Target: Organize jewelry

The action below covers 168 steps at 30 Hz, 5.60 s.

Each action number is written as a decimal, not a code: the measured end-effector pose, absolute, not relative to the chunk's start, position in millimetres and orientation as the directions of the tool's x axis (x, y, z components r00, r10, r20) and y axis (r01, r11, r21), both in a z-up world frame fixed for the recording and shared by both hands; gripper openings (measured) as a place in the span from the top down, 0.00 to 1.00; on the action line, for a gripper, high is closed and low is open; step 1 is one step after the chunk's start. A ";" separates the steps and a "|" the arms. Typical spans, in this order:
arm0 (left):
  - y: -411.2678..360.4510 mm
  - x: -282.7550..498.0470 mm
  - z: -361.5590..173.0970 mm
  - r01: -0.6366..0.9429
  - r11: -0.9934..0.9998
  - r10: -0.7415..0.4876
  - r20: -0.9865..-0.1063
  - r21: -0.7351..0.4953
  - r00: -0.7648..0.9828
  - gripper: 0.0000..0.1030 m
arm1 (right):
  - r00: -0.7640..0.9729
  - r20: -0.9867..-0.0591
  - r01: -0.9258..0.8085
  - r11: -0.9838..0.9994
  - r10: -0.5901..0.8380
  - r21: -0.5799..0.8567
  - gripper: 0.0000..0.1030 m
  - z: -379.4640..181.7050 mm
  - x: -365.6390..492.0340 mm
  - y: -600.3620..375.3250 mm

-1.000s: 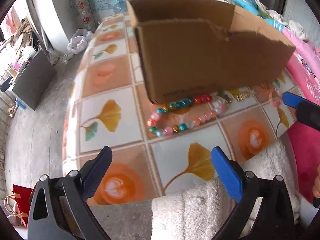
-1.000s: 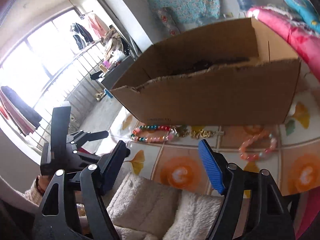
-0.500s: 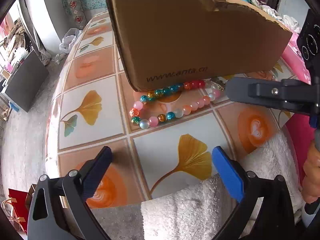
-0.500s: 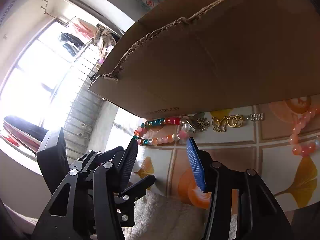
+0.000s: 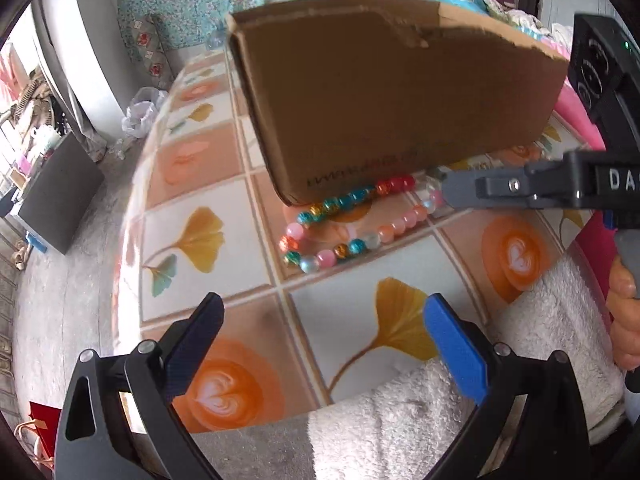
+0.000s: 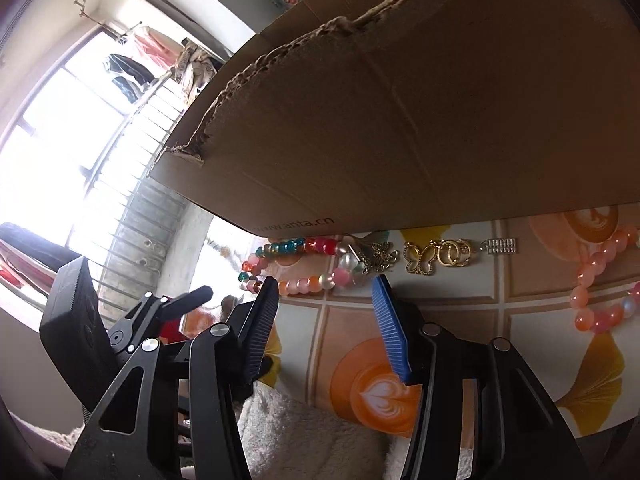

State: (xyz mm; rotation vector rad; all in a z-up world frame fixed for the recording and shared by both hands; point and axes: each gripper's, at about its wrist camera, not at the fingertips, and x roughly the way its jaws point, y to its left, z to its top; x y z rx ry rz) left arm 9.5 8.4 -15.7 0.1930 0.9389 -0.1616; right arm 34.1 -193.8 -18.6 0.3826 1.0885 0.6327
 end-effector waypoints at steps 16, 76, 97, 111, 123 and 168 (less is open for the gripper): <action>13.6 37.9 -23.6 0.128 0.973 0.073 -0.787 0.190 0.613 0.04 | 0.311 -0.692 -0.284 0.758 0.652 0.587 0.54 -15.7 30.5 -194.4; -11.5 19.4 -15.9 0.173 0.984 -0.122 -0.821 -0.028 0.558 0.78 | 0.331 -0.797 -0.436 0.831 0.505 0.346 0.87 -10.1 18.7 -121.1; -13.4 19.9 -16.2 0.173 0.984 -0.123 -0.821 -0.030 0.558 0.78 | 0.383 -0.817 -0.489 0.845 0.431 0.217 0.89 -10.9 12.4 -102.5; -17.1 23.8 -16.4 0.199 0.980 -0.112 -0.823 0.001 0.557 0.78 | 0.382 -0.826 -0.449 0.864 0.414 0.226 0.92 -9.6 12.8 -120.0; -22.8 30.6 -16.3 0.206 0.978 -0.105 -0.822 0.015 0.559 0.85 | 0.431 -0.827 -0.492 0.862 0.362 0.121 0.91 -8.3 7.2 -112.7; -39.1 39.2 181.7 0.343 0.939 -0.288 -0.479 0.029 0.829 0.91 | 0.591 -0.500 -0.609 0.757 0.632 0.236 0.93 140.3 48.0 -161.5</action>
